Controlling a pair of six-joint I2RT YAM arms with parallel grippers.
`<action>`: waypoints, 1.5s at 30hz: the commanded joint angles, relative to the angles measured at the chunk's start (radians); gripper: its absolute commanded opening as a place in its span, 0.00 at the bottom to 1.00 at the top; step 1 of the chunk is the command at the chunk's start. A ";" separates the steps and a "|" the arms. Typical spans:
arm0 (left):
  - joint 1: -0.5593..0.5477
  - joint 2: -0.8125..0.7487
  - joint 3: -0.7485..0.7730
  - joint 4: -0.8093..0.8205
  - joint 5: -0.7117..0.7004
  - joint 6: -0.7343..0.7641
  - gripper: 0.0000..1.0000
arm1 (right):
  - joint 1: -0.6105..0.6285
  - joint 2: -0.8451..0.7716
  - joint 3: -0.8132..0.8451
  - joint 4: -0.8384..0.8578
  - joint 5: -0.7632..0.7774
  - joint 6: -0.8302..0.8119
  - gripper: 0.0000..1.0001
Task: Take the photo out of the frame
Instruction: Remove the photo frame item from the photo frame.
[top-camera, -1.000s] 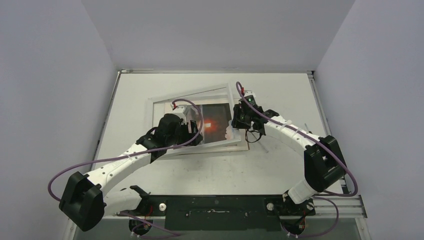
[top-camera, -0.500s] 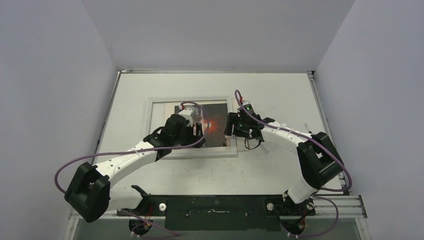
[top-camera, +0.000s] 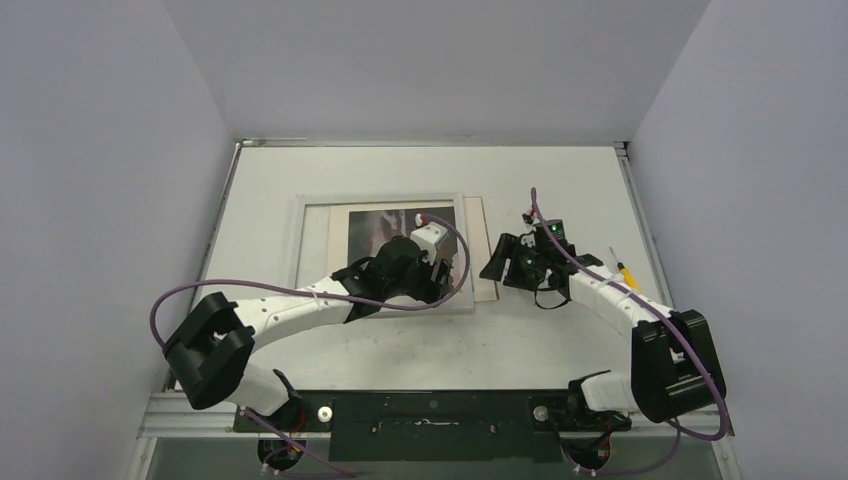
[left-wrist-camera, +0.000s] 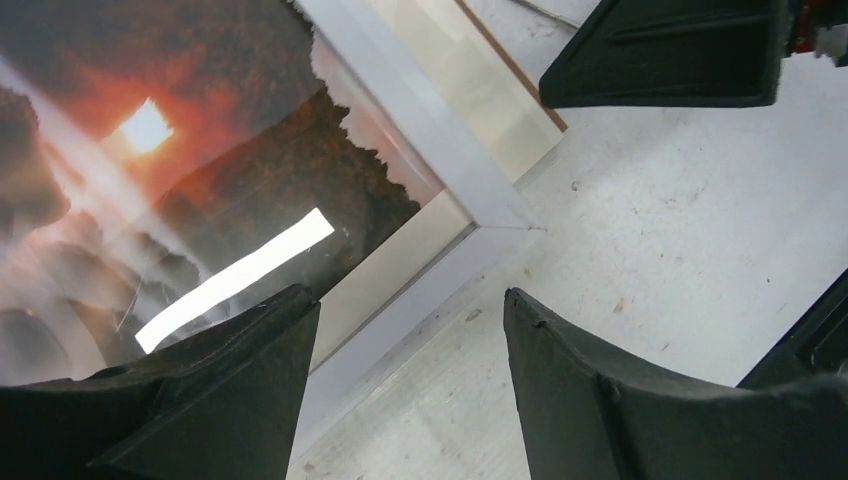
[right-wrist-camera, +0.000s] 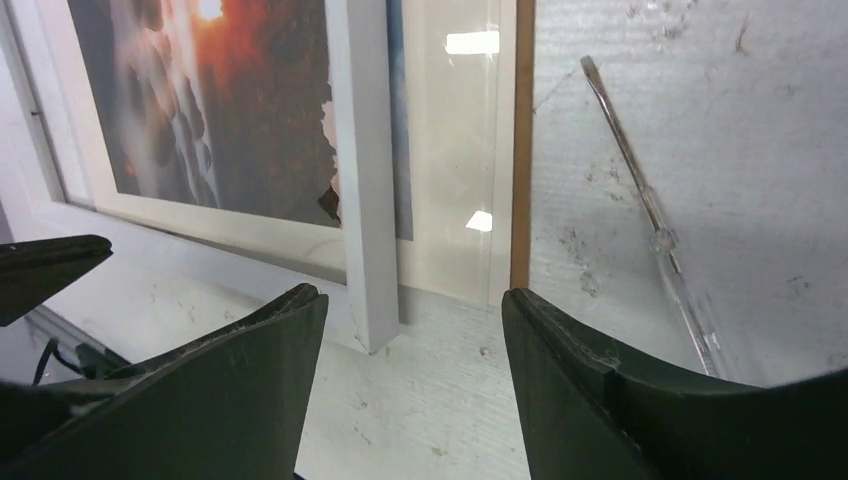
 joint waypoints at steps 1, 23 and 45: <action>-0.032 0.044 0.075 0.072 -0.086 0.075 0.66 | -0.067 0.001 -0.050 0.044 -0.182 0.016 0.64; -0.030 0.064 -0.134 0.441 -0.012 0.092 0.66 | -0.046 0.120 -0.174 0.232 -0.188 0.170 0.48; 0.008 0.104 -0.145 0.461 0.027 0.053 0.66 | 0.109 0.148 -0.070 0.295 -0.196 0.224 0.42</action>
